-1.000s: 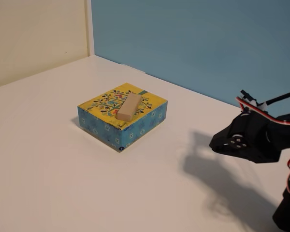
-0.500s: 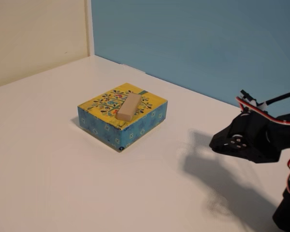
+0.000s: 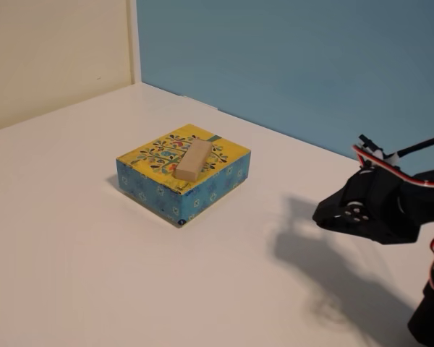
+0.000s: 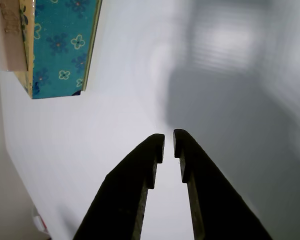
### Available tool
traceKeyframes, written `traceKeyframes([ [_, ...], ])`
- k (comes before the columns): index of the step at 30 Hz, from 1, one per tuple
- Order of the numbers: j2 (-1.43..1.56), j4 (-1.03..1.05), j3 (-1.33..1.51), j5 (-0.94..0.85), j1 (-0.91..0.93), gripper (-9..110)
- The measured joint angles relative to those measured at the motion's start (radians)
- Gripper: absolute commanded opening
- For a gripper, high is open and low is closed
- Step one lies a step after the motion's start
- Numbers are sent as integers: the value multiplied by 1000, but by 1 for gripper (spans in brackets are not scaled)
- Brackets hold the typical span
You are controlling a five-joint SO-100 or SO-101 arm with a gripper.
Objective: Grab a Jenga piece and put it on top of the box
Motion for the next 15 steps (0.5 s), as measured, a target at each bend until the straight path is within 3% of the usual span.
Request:
traceKeyframes([
  [15, 0, 0, 0, -14, -8, 0],
])
